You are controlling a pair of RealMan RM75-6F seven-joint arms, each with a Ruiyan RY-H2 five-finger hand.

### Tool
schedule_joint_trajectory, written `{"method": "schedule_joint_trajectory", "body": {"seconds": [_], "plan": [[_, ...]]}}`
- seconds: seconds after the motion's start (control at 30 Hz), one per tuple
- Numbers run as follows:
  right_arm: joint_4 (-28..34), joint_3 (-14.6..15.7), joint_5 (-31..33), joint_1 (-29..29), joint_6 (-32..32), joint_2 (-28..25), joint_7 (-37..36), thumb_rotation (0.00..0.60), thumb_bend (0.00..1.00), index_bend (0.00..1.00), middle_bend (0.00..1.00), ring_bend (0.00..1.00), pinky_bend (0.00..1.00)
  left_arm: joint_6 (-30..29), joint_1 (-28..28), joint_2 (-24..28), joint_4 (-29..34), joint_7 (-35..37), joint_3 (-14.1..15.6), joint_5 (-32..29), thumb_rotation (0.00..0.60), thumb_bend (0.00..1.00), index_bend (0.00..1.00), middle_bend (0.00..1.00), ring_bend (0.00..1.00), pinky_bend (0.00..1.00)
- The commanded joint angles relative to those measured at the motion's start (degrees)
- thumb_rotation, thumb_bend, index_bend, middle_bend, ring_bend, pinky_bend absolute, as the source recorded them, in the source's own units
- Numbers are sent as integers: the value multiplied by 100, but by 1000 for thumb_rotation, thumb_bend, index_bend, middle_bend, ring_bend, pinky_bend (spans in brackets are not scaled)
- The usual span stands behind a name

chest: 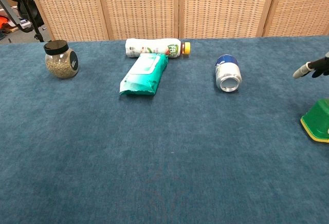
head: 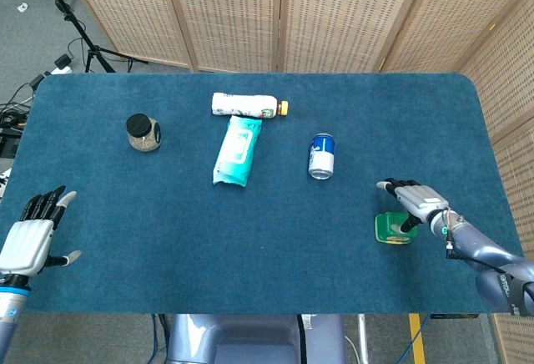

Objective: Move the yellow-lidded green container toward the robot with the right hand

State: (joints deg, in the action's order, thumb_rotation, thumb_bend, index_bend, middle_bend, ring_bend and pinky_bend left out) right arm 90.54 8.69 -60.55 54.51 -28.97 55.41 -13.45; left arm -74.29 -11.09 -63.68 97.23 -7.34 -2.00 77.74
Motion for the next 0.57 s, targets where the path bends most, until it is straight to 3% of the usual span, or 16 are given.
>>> {"method": "schedule_joint_trajectory", "body": {"seconds": [0.03,0.2,0.27,0.37,0.57], "plan": [[416,-163,-543,-606,-1301,-136,263,600,0,0,0,0,0,-25,6,2,2,2,-6,13,600,0,0,0,0,0],[44,-154,-1852,-1880,-4090,399,1225,600,0,0,0,0,0,-228,57,-22,5,-53,-33,107,600,0,0,0,0,0],[-209,-124,-2127,-2239,-4700,680,1424,600,0,0,0,0,0,-344,95,-35,36,-77,-42,157,600,0,0,0,0,0],[-681,-160,-2407,-2620,-5305,1057,1592,600,0,0,0,0,0,-481,136,-36,99,-97,-65,211,600,0,0,0,0,0],[-1345,-244,-2595,-3028,-5864,1490,1656,600,0,0,0,0,0,-574,160,-14,210,-87,-138,160,600,0,0,0,0,0]]}}
